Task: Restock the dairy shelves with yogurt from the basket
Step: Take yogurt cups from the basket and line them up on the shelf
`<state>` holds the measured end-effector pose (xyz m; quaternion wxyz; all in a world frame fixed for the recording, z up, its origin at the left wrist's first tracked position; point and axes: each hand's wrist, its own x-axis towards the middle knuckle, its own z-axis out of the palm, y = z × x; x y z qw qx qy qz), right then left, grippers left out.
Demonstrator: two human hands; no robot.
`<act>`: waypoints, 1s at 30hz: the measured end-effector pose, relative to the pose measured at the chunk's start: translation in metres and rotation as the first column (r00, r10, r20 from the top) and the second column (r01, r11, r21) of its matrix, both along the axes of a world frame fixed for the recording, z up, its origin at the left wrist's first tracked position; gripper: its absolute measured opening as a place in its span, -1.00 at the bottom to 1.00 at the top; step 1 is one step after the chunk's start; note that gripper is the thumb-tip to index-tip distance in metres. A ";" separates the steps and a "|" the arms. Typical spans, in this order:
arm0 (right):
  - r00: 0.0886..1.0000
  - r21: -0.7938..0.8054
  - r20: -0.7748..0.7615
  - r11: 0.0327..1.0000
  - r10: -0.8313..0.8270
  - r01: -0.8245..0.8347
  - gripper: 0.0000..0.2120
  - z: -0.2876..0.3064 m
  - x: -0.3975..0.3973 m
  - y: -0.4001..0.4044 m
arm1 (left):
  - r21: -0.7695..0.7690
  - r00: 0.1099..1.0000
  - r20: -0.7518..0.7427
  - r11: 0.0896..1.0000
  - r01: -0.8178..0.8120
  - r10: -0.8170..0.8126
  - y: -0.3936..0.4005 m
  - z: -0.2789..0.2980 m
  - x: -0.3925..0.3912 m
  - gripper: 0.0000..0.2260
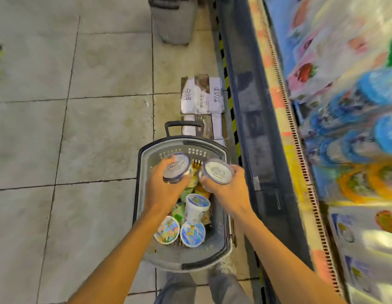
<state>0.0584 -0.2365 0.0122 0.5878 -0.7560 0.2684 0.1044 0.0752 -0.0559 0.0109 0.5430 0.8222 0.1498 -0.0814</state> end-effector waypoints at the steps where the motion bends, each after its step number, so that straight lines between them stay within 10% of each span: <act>1: 0.999 -0.004 0.038 1.000 -0.015 0.015 -0.25 0.025 0.001 -0.007 | -0.005 0.999 0.034 1.000 0.022 -0.022 -0.006 0.026 0.006 -0.57; 17: 0.842 -0.097 0.440 0.916 -0.312 0.390 -0.27 0.373 -0.074 -0.193 | -0.039 0.777 0.395 0.836 0.548 -0.491 -0.207 0.334 0.022 -0.46; 30: 0.676 -0.236 0.372 0.640 -0.636 0.732 -0.33 0.367 -0.193 -0.380 | 0.067 0.441 0.431 0.515 0.854 -0.787 -0.458 0.347 -0.030 -0.51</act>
